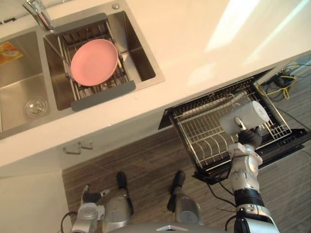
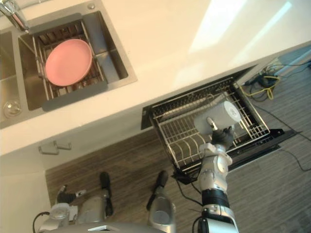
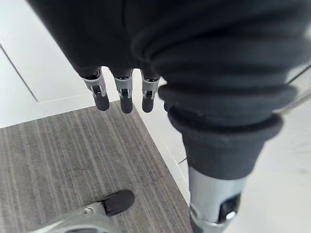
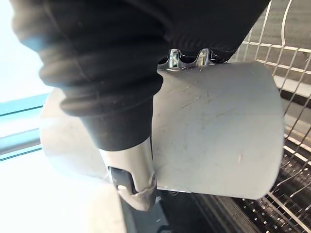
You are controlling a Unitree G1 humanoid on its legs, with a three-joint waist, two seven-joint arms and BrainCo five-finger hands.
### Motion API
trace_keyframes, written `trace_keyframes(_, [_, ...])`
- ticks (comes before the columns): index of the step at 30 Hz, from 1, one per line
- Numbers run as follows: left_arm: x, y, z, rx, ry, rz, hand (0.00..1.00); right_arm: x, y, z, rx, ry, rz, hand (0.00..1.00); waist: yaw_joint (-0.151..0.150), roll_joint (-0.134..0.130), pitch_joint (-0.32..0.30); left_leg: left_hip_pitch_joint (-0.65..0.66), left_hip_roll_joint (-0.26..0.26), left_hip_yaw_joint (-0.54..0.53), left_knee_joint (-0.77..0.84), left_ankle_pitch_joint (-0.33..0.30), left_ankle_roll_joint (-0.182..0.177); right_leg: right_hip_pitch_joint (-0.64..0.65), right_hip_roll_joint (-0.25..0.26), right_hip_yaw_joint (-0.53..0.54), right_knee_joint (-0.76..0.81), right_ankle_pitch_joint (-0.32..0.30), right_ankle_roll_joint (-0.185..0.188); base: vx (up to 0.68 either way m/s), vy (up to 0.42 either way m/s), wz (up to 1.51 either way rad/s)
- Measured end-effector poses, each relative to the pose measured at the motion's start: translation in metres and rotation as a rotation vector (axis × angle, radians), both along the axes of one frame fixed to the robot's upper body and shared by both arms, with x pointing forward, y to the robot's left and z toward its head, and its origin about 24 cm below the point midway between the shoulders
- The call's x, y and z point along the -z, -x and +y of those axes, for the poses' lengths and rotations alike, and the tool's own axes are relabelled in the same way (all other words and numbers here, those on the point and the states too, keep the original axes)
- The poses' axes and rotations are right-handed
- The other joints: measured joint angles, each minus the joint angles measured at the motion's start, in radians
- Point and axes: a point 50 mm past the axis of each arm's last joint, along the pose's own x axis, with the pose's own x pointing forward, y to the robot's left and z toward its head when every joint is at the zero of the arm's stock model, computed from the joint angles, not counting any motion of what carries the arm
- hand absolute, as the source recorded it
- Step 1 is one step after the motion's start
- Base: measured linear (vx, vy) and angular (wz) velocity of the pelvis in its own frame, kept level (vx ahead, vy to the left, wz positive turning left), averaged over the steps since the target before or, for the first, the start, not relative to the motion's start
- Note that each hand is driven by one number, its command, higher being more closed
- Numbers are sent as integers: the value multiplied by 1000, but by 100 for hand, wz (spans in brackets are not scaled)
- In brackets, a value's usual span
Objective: Walk over to the sink, pick up the cup, carry it to the dishwasher, place the cup inside the dishwasher, then close the dishwasher door
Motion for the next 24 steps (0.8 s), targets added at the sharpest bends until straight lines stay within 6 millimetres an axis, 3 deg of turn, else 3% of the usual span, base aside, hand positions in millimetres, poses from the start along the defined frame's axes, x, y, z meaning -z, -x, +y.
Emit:
trace_keyframes(5, [0, -3, -1, -2, 68, -20, 0, -11, -15, -19, 65, 68, 108, 100, 10, 12, 57, -38, -13, -43, 0, 18, 11, -19, -17, -32, 24, -4, 3, -12, 19, 24])
trace_keyframes(10, [0, -6, -4, -1, 121, -40, 0, -30, -37, -37, 12, 206, 280, 100, 23, 31, 92, -85, -29, -74, 0, 39, 23, -55, -37, -55, 46, -3, 1, -29, 29, 17])
trace_keyframes(16, [-2, -14, -11, 13, 183, -73, 0, -55, -66, -27, -161, 588, 528, 100, 48, 58, 131, -116, -32, -100, 0, 58, 31, -76, -45, -63, 68, -3, 1, -36, 11, 13])
trace_keyframes(19, [-4, -18, -14, 63, 196, -103, 0, -74, -76, -26, -198, 706, 575, 100, 56, 69, 137, -146, -36, -106, -1, 70, 35, -111, -53, -63, 86, -5, -1, -26, -3, 6])
trace_keyframes(22, [-5, -22, -17, 76, 199, -110, 0, -73, -78, -29, -226, 736, 640, 100, 66, 79, 143, -160, -40, -118, -1, 78, 37, -120, -58, -69, 92, -5, -1, -4, -14, 12])
trace_keyframes(23, [-6, -23, -17, 71, 204, -112, 0, -68, -78, -30, -231, 745, 676, 0, 68, 82, 144, -171, -41, -128, -1, 82, 38, -123, -60, -80, 93, -5, -1, 6, -22, 17])
trace_keyframes(24, [-6, -24, -18, 76, 204, -113, 0, -67, -77, -30, -230, 744, 682, 0, 69, 84, 145, -175, -42, -133, -1, 85, 37, -123, -60, -85, 94, -5, -1, 4, -25, 21])
